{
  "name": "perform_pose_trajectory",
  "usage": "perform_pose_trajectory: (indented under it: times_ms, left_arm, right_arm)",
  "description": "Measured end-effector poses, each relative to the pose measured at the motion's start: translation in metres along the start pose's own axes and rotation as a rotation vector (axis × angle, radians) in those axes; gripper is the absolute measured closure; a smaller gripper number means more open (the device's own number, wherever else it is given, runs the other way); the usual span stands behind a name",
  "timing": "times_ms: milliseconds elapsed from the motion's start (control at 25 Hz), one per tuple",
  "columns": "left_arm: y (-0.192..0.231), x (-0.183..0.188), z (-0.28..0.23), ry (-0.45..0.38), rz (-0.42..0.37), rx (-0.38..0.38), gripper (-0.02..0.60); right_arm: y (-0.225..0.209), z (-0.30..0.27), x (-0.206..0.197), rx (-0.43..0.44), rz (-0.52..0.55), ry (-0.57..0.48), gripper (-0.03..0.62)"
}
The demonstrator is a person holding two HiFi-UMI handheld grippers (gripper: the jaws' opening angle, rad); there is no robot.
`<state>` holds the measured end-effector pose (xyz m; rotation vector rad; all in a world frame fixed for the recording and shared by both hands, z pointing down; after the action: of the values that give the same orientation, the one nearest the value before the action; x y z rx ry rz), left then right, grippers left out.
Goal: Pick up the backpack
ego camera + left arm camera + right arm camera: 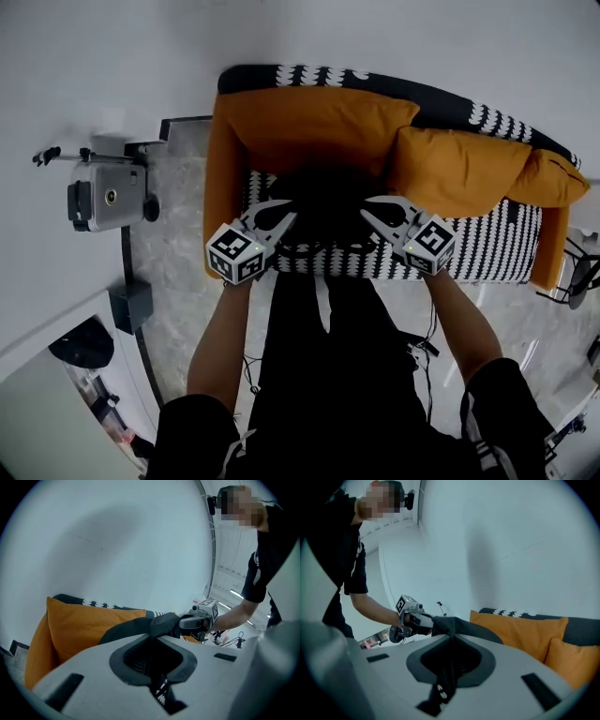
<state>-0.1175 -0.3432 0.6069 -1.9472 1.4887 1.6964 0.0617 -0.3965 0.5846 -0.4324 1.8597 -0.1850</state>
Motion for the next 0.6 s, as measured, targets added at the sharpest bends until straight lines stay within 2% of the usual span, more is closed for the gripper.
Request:
perform_pose_trajectory:
  times_ms: [240, 600]
  left_arm:
    - [-0.015, 0.014, 0.014, -0.014, -0.01, 0.003, 0.549]
    - [-0.032, 0.068, 0.038, -0.063, -0.08, 0.0, 0.549]
  right_arm:
    - [0.019, 0.009, 0.011, 0.001, -0.008, -0.005, 0.554]
    - [0.036, 0.018, 0.07, 0.008, 0.084, -0.036, 0.554]
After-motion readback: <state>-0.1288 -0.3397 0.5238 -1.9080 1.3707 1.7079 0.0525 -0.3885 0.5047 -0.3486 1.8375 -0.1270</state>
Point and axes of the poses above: the fingertips, and each gripper's own axes: z backward along the fingers, y to its left, x out of its top, the point moved 4 cm from there along z, backward along the fingers, and after that the axes turned 2 degrees about -y, right-handed, at the moved point
